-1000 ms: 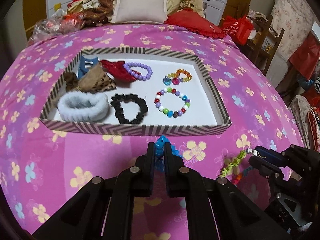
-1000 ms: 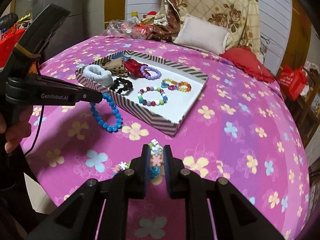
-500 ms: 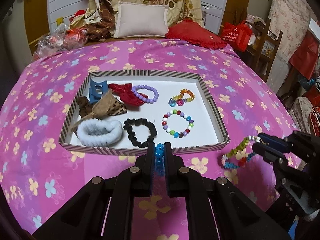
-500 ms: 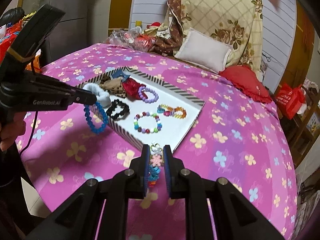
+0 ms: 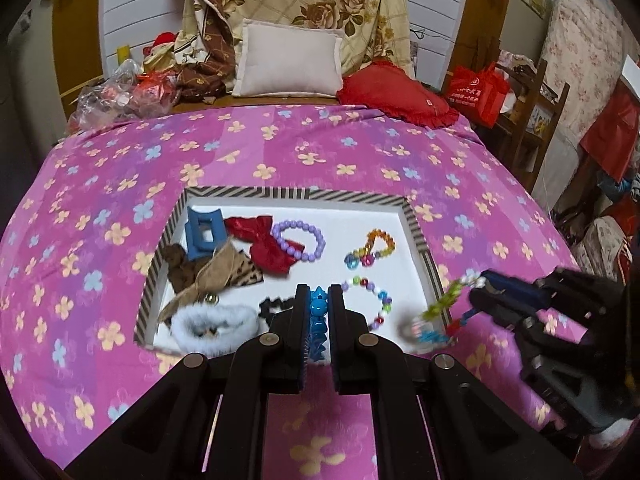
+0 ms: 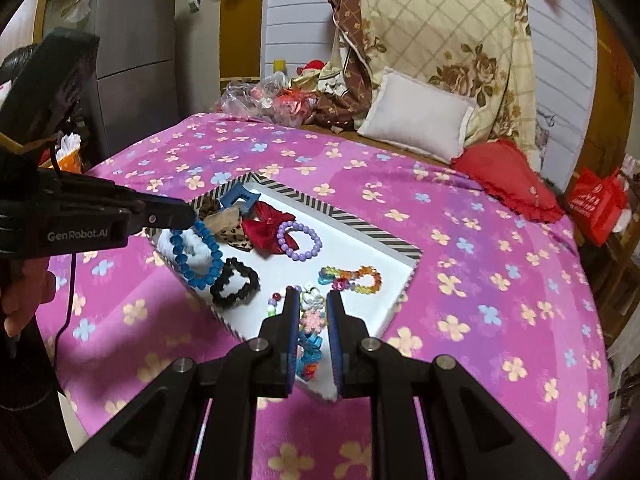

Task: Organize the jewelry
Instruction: 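Carry the green flower and blue bracelets into the tray and open both tools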

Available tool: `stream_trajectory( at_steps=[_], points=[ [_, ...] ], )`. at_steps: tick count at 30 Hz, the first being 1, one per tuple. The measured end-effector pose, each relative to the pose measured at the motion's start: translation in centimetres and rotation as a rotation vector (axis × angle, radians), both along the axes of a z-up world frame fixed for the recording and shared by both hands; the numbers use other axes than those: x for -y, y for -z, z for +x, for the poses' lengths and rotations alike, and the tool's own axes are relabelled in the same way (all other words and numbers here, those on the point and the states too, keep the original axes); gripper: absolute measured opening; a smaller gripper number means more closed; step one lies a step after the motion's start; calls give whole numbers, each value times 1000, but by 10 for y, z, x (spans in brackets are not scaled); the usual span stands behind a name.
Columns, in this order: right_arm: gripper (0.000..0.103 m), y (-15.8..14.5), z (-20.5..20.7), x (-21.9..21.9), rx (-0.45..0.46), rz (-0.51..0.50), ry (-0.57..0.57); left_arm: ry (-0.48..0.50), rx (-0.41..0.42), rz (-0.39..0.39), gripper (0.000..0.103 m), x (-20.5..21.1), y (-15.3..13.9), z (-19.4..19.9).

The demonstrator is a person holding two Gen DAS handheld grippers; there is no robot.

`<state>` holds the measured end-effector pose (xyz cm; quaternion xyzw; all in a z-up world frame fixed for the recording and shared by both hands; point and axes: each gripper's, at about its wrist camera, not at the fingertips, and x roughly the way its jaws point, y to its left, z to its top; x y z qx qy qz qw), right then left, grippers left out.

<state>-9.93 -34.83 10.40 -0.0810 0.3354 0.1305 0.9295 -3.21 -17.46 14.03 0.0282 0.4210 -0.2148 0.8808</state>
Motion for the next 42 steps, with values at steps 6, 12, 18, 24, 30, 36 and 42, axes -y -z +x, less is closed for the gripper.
stream_trajectory(
  at_steps=[6,12,18,24,30,36,42],
  points=[
    [13,24,34,0,-74,12,-13,31,-58,-30,0,22,12,26],
    [13,47,77,12,-129,-92,29,57,-101,-33,0,51,34,54],
    [13,67,108,24,-172,-118,50,-25,-167,39,0,51,76,86],
    [13,82,121,25,-181,-122,55,-80,-215,61,0,37,95,98],
    [43,81,121,27,-175,-103,93,-103,-230,42,0,31,98,101],
    [46,54,94,45,-110,-32,141,-124,-223,-6,20,17,88,90],
    [58,39,57,45,-78,61,168,-163,-132,37,22,-1,70,60]
  ],
)
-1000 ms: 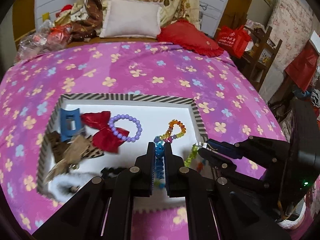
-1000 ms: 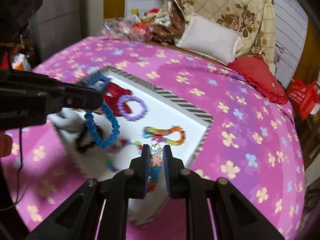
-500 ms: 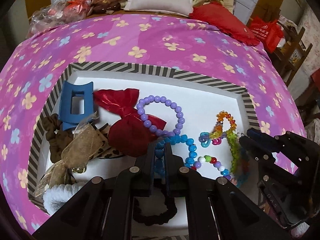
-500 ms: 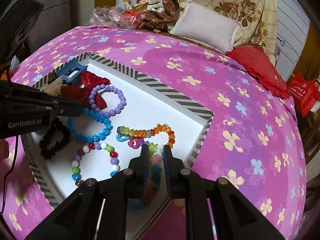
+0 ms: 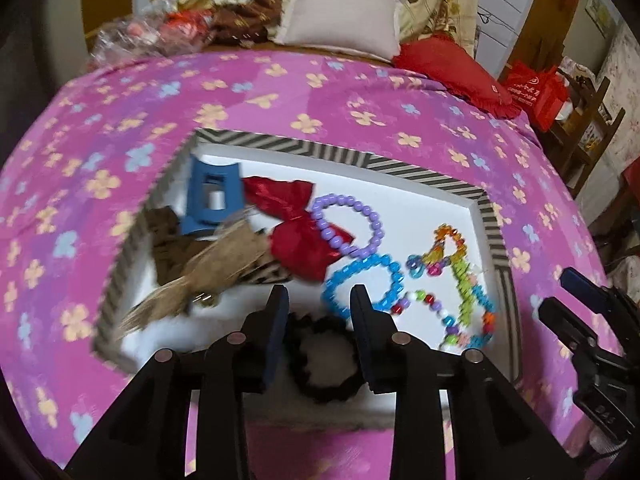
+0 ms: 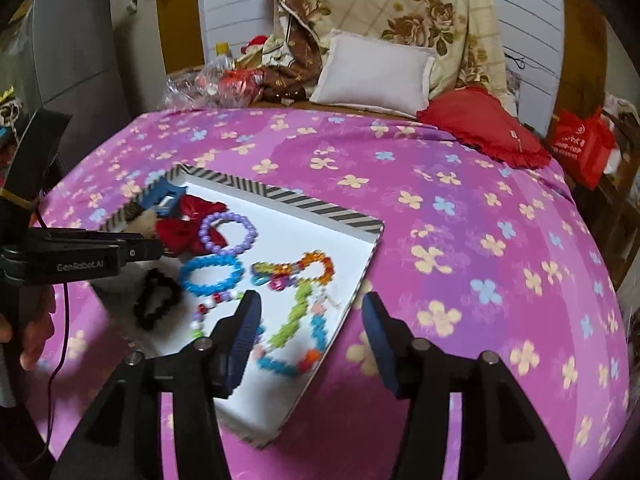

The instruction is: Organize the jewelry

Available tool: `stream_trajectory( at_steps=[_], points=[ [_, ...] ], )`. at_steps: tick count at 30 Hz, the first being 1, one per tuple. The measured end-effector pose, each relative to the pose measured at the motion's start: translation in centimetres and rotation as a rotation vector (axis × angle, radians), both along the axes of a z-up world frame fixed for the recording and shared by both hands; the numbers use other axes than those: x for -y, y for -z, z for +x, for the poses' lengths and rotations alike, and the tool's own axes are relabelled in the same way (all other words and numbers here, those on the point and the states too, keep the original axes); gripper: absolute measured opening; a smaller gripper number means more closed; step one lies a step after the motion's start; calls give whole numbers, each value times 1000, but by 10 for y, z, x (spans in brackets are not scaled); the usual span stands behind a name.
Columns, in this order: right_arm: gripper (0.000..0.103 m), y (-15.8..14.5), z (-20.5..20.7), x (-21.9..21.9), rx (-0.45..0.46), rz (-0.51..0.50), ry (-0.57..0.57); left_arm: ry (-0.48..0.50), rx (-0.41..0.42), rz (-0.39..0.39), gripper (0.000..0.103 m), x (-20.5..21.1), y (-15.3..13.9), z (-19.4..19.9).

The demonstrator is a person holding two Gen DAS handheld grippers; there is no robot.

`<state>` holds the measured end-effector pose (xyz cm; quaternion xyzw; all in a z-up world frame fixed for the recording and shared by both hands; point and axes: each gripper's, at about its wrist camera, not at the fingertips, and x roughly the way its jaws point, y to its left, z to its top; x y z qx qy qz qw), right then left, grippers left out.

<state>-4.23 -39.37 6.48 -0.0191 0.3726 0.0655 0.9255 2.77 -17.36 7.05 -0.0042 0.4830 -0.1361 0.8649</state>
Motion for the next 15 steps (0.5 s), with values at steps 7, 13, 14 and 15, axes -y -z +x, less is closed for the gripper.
stream_trajectory(
  at_steps=[7,13,14,15],
  points=[
    [73,1,-32,-27,28,108,1,-41,93,55,22,-22,-8,-39],
    [77,8,-45,-46,14,148,42,-73,152,90,22,-40,-12,-67],
    [78,8,-48,-48,12,147,48,-78,156,95,22,-41,-13,-70],
    [79,7,-50,-51,12,144,60,-85,157,104,22,-43,-13,-73]
  ],
)
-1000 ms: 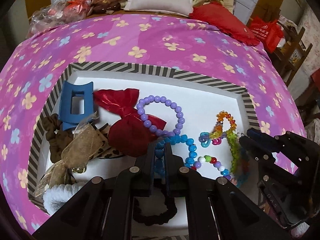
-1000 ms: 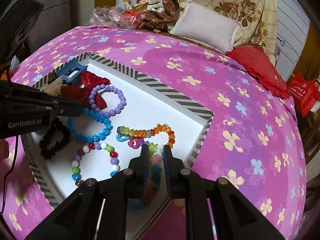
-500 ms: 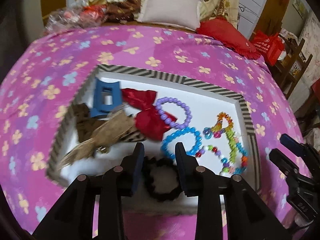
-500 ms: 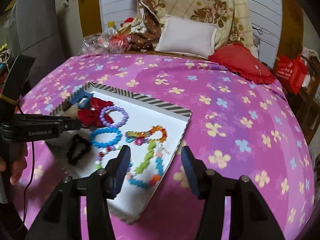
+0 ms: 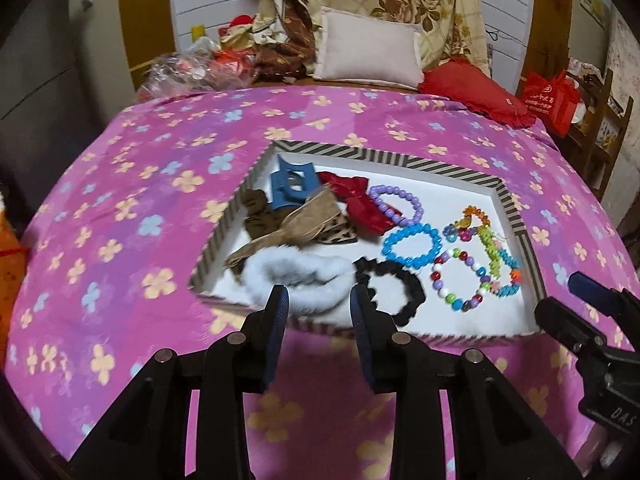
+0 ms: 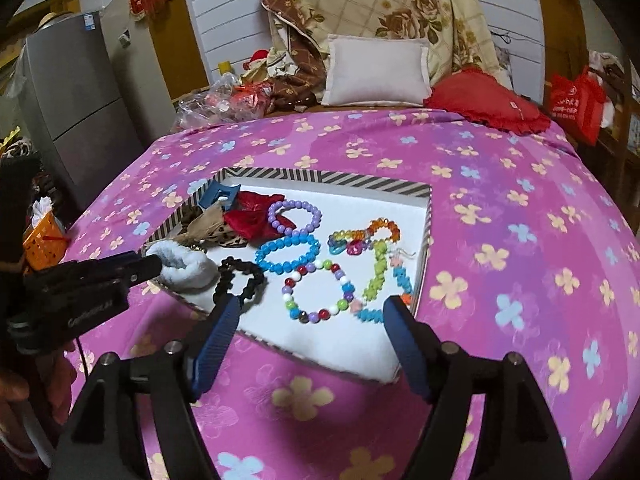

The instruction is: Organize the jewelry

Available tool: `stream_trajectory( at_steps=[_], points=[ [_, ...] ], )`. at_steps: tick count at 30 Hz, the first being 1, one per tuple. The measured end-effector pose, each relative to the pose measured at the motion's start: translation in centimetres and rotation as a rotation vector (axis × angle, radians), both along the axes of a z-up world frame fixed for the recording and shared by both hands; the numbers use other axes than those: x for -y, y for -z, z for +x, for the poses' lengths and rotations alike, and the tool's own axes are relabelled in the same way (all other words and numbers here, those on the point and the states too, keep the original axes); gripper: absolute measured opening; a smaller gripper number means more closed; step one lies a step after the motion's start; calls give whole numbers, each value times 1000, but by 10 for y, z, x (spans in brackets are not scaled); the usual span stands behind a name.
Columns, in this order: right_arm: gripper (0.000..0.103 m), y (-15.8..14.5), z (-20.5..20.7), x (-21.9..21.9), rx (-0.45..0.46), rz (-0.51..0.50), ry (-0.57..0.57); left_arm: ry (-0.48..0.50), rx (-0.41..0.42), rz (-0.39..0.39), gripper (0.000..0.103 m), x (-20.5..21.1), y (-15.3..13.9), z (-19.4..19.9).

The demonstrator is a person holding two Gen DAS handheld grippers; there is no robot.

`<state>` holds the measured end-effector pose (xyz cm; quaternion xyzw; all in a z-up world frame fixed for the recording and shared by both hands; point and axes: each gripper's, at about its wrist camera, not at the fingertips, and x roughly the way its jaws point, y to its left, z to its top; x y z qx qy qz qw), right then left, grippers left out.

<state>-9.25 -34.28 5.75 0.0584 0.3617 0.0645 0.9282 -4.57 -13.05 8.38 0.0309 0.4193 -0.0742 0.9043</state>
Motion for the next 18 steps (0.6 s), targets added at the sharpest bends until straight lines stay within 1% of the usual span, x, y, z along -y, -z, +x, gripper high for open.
stream_trajectory(
  at_steps=[3,8,10,14,18],
  points=[
    [81,-3,-7,-4,13,-5,22,-12,9,8,22,-4,-1,-8],
    [81,-8,-14,-11,14,-1,14,-18,25,-24,22,-12,-5,-19],
    [81,-8,-17,-13,16,14,7,-24,40,-27,22,-15,-8,-23],
    [81,-8,-22,-14,24,48,9,-43,56,-3,22,-18,-12,-31],
    [81,-6,-24,-15,25,78,12,-47,76,-21,22,-23,-15,-40]
  ],
)
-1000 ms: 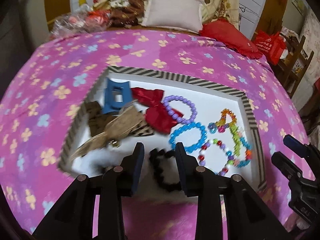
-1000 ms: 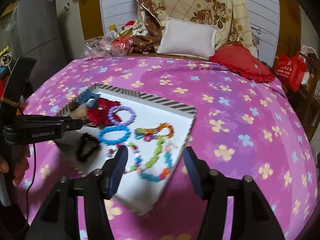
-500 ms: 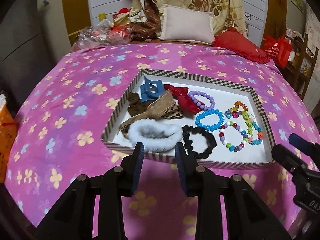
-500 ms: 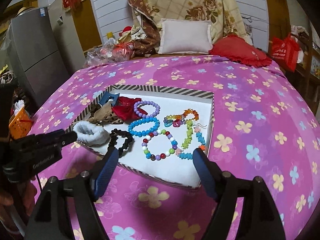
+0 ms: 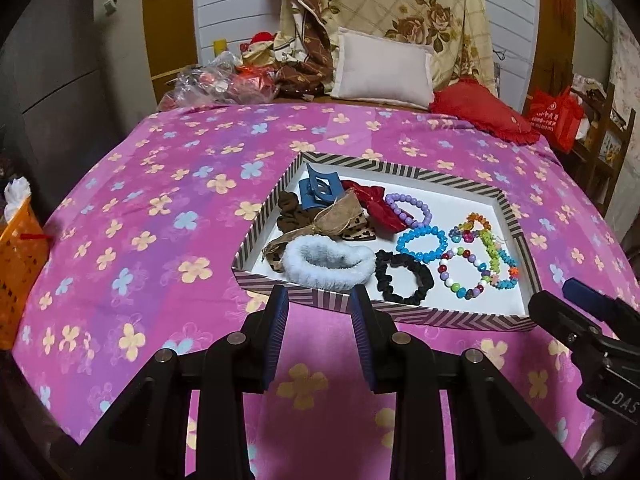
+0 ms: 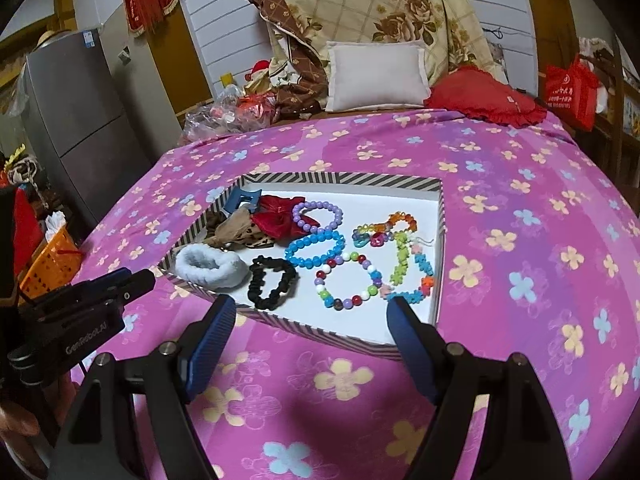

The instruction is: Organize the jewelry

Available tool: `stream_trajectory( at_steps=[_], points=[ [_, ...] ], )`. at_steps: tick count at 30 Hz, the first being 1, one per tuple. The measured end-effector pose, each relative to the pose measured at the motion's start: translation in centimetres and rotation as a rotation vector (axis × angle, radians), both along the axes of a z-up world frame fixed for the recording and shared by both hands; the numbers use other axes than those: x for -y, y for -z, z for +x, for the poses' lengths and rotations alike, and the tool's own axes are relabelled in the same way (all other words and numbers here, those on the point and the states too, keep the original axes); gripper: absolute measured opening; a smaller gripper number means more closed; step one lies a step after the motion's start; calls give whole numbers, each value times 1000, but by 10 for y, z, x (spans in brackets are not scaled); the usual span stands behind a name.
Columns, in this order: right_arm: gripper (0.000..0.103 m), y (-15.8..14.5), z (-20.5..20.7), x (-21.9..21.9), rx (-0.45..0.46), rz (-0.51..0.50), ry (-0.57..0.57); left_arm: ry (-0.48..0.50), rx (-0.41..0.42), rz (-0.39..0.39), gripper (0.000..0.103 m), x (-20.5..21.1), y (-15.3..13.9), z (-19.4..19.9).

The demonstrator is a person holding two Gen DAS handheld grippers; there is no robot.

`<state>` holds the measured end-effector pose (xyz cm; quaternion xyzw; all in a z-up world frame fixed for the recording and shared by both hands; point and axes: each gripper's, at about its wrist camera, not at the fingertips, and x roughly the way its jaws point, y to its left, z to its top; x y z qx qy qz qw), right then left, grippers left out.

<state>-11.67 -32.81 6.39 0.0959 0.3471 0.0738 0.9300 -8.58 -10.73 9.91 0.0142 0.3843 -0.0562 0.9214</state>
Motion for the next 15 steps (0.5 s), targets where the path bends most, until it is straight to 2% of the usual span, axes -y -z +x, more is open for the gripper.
stream_trajectory(
  at_steps=[4,12,15],
  points=[
    [81,2,-2,1,-7,29,-2,-6,22,-24,22,-5,-4,-8],
    [81,0,-8,-4,-8,9,-12,7,60,19,22,0,-9,-21],
    [81,-4,-11,-8,11,-33,-4,6,76,28,22,1,-12,-24]
  ],
)
